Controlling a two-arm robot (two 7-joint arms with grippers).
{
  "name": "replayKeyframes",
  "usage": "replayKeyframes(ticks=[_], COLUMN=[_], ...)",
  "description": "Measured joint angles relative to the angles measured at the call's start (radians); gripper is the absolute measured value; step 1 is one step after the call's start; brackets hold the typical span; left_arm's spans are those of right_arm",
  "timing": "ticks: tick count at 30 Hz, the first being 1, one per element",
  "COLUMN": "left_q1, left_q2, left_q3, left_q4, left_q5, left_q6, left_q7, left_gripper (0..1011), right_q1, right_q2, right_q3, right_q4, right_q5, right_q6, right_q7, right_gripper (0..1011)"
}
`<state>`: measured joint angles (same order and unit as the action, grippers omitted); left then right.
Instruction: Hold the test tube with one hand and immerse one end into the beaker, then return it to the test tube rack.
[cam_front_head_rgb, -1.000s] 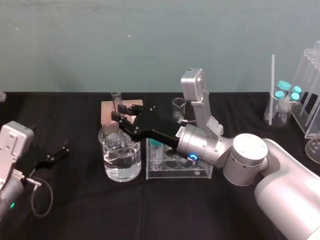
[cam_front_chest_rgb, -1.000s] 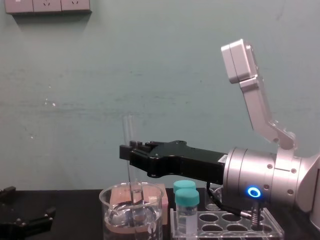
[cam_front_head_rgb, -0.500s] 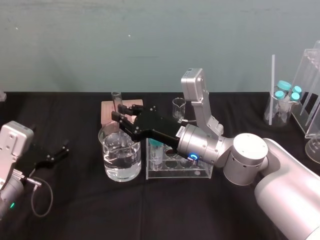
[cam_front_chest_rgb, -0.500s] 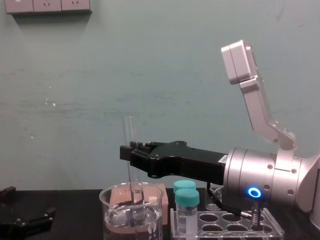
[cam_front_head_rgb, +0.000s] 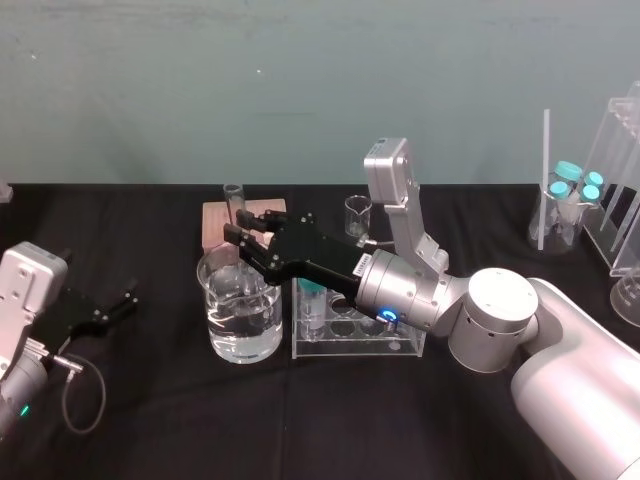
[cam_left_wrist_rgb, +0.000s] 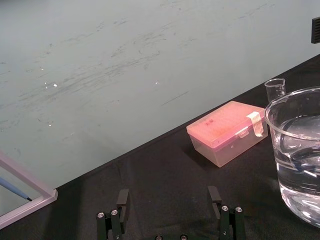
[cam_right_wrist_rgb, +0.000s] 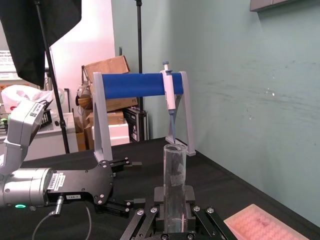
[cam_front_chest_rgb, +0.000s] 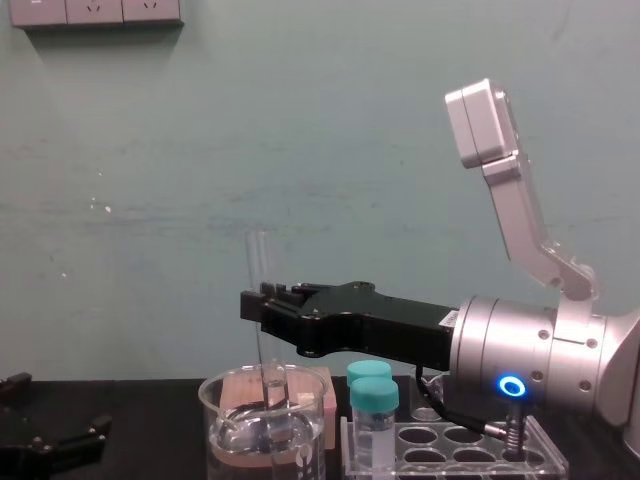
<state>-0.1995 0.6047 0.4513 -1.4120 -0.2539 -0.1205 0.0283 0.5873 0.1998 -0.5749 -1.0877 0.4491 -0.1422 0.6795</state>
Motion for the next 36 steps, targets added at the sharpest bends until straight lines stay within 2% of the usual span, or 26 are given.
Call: replayKeyframes(ticks=[21, 36], left_q1=[0.000, 0.000], left_q2=[0.000, 0.000], left_q3=[0.000, 0.000], left_q4=[0.000, 0.000], left_q5=[0.000, 0.000], left_q6=[0.000, 0.000], left_q7=[0.000, 0.000], left_gripper=[1000, 1000], right_q1=[-0.013, -0.007], right_q2=[0.009, 0.005], right_q3=[-0.002, -0.002], right_q4=[-0.023, -0.012], right_q5=[0.001, 0.001], right_q6=[0.009, 0.008], right_q7=[-0.006, -0.006], right_gripper=[226, 226])
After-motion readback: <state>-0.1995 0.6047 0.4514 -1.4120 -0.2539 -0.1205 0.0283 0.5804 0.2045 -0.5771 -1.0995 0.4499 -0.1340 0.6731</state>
